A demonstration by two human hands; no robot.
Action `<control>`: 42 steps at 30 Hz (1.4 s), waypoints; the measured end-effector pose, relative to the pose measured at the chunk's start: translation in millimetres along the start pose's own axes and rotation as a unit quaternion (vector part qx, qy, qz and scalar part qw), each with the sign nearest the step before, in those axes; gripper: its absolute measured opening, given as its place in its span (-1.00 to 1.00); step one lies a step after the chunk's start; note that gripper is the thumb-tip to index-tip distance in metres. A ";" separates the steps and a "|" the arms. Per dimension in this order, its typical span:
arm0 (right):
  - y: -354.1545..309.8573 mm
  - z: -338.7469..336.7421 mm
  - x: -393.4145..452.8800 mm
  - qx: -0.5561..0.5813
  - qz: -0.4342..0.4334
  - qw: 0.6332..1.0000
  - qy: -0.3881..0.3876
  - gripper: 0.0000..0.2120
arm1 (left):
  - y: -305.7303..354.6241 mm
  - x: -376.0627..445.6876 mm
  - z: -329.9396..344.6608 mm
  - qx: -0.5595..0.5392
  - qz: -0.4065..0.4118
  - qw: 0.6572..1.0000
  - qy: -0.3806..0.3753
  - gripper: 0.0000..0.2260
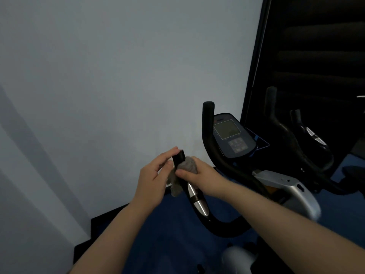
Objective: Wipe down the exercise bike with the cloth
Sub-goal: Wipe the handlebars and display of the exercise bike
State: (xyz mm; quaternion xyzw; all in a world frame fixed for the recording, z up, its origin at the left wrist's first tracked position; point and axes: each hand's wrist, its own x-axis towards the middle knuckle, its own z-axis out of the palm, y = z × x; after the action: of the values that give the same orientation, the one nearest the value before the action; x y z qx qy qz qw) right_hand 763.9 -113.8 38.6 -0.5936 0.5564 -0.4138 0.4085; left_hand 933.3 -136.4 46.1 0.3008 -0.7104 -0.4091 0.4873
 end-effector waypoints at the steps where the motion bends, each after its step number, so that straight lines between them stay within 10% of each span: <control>1: -9.5 -7.2 3.0 -0.032 0.015 0.999 -0.037 -0.77 | -0.1 1.1 -0.4 -0.001 -0.002 1.000 0.004 -0.68; 10: 5.9 -6.4 -31.9 -0.060 0.028 0.995 -0.076 -0.71 | -6.5 -15.8 33.1 0.073 0.014 0.995 0.069 -0.60; 20: 10.2 -64.4 -90.1 -0.354 0.003 0.891 -0.284 -0.68 | -4.8 -42.6 84.3 0.195 0.003 0.978 0.075 -0.41; 30: 16.2 -65.0 -94.0 -0.399 -0.048 0.866 -0.296 -0.68 | -9.8 -66.3 113.3 0.282 -0.034 0.953 0.101 -0.46; 37: 23.0 -106.2 -117.7 -0.368 -0.077 0.902 -0.210 -0.67 | 1.6 -66.5 119.6 0.405 -0.042 0.910 0.078 -0.44; 42: 10.0 -152.4 -121.3 -0.174 -0.088 0.980 0.042 -0.73 | 20.9 -67.3 149.2 0.410 0.011 0.910 0.061 -0.52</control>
State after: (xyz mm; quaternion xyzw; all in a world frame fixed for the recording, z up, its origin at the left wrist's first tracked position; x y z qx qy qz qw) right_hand 611.9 3.1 74.0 -0.6842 0.5821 -0.3697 0.2373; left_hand 815.9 -27.7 5.8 0.4910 -0.7876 -0.0573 0.3678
